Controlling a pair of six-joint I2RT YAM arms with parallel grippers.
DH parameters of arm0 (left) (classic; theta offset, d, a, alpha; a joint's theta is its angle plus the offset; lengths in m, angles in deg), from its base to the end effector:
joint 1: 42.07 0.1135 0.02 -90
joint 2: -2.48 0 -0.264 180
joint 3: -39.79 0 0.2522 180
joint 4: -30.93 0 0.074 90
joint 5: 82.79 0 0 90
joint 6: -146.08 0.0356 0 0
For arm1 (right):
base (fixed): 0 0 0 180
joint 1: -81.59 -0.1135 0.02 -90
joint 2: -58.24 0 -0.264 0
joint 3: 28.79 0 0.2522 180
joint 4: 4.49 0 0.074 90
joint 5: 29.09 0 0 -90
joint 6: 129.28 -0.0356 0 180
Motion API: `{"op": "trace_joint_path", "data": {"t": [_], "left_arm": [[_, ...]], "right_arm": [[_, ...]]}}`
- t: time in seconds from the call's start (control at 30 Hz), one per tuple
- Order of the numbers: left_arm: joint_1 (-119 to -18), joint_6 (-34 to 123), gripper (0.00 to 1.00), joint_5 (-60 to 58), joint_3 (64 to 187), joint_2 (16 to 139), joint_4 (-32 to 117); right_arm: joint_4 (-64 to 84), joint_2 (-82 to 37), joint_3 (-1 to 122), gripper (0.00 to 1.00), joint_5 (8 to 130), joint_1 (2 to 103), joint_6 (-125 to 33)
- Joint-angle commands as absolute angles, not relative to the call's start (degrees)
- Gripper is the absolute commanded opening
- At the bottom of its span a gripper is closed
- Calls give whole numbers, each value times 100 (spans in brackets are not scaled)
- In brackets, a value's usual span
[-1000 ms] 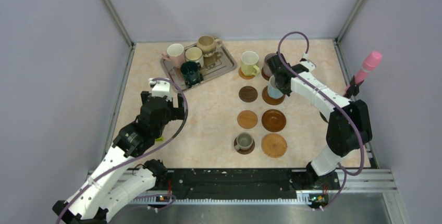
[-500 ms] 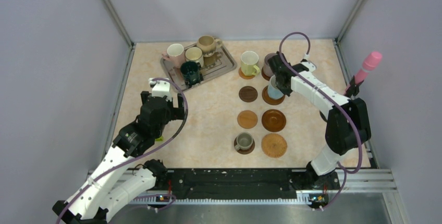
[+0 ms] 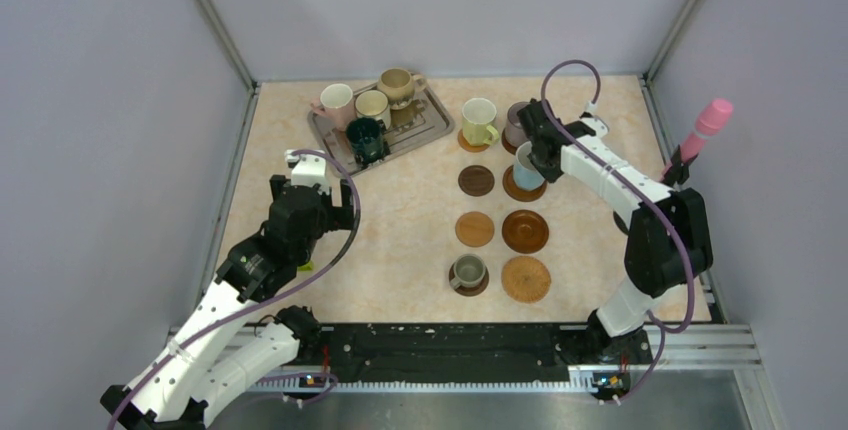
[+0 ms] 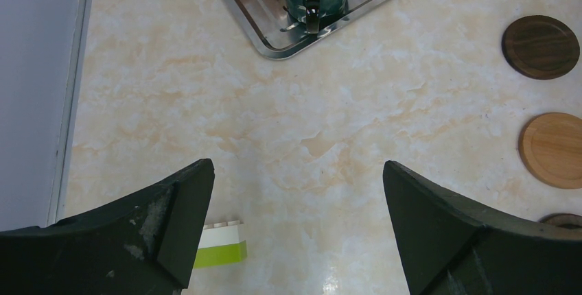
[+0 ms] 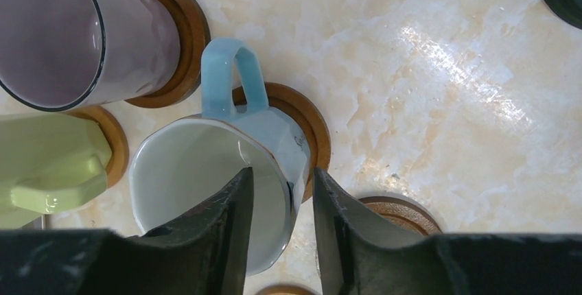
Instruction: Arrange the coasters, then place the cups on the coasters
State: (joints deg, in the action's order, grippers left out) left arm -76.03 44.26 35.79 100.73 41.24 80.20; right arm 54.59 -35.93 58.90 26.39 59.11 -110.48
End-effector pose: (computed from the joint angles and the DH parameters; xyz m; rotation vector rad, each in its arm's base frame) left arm 0.1268 -0.0649 0.3261 0.0766 1.9807 -0.0064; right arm 0.3150 0.1085 0.2543 1.1455 2.1355 -0.1319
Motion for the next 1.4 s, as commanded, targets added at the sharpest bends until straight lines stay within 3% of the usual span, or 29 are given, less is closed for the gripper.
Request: {"op": "trace_joint_path", "data": {"t": [0.0, 0.03, 0.3, 0.37, 0.4, 0.63, 0.73, 1.0, 1.37], "left_arm": [[-7614, 4411, 99, 3648, 10062, 4085, 7813], [-7609, 4412, 99, 3653, 10066, 4095, 7814], [-7609, 4220, 99, 3931, 10075, 4178, 7873], [-7611, 4044, 99, 3985, 10143, 4272, 7928], [-7613, 4016, 99, 3911, 10186, 4333, 7936], [-7523, 3736, 99, 3591, 10835, 5032, 7671], [-7229, 3545, 98, 3549, 11411, 5763, 7664], [-5731, 2992, 75, 1883, 12653, 7629, 7142], [-5031, 2852, 64, 1602, 13217, 9567, 6297]], "right_arm": [[5348, -3297, 6191, 42, 2770, 5957, -11059], [5348, -3230, 6212, 49, 2810, 5960, -11025], [4556, -2465, 6120, 76, 3617, 5979, -9763], [4037, -2181, 5868, 96, 4247, 5979, -9154], [3913, -2060, 5784, 99, 4473, 5979, -8999], [3715, -1463, 5385, 99, 5934, 5979, -7343], [3828, -1030, 5029, 99, 6012, 5979, -6776], [3754, 321, 3981, 98, 6390, 5977, -6288], [3642, 1018, 3669, 97, 7149, 5975, -6339]]}}
